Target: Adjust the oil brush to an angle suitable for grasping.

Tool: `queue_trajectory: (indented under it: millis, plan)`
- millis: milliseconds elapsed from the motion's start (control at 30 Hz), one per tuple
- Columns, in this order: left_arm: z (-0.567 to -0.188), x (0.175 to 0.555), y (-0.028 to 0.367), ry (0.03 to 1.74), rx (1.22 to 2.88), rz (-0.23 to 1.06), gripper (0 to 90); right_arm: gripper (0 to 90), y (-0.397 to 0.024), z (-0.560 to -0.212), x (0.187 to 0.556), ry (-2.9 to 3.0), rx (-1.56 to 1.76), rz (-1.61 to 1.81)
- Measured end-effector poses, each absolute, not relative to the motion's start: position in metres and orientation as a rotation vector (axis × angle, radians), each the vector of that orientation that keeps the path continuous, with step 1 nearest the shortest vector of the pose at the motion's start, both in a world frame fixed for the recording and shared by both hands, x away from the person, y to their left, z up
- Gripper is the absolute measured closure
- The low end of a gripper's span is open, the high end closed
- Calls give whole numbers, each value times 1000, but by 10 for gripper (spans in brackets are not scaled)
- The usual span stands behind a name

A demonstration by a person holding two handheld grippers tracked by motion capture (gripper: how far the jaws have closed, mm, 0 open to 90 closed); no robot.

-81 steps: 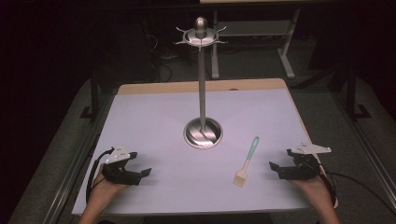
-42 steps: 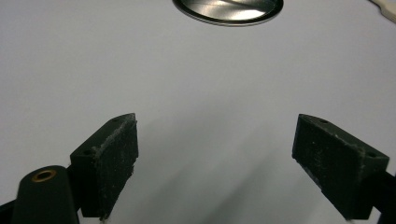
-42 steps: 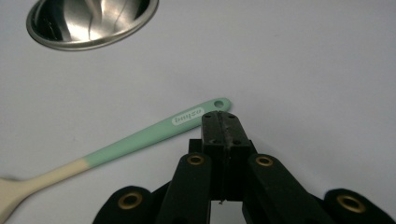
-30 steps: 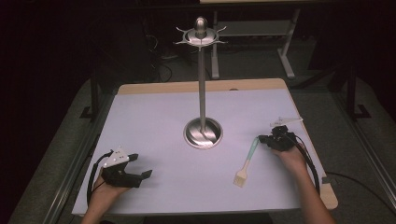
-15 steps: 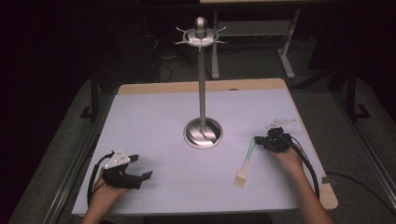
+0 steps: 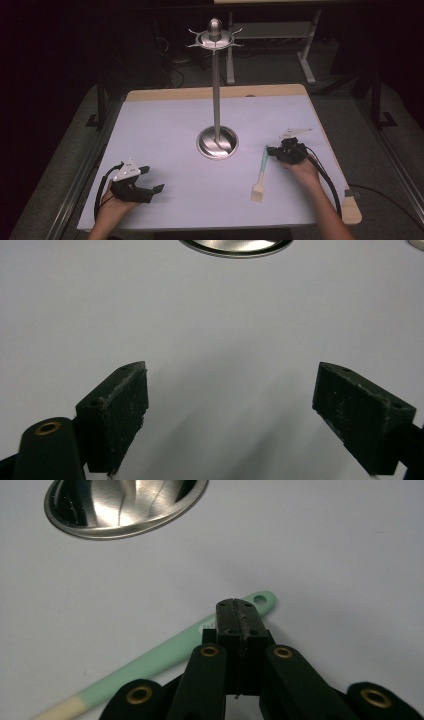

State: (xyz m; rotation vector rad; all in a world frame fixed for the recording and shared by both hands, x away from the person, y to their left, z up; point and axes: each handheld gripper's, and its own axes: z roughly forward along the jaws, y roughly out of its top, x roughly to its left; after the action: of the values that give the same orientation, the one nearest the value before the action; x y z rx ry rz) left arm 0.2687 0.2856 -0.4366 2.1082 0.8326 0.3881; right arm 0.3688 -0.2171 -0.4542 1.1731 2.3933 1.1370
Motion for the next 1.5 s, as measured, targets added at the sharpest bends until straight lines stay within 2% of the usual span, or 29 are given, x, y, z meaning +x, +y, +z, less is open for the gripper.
queue_trajectory:
  millis: [1267, 1500]
  plan:
    - [-436, 267, 285, 827, 2111, 389, 142, 900, -165, -452, 352, 2571, 956, 1254]
    - [-436, 267, 285, 831, 2103, 388, 143, 900, -169, -442, 348, 2566, 978, 1241]
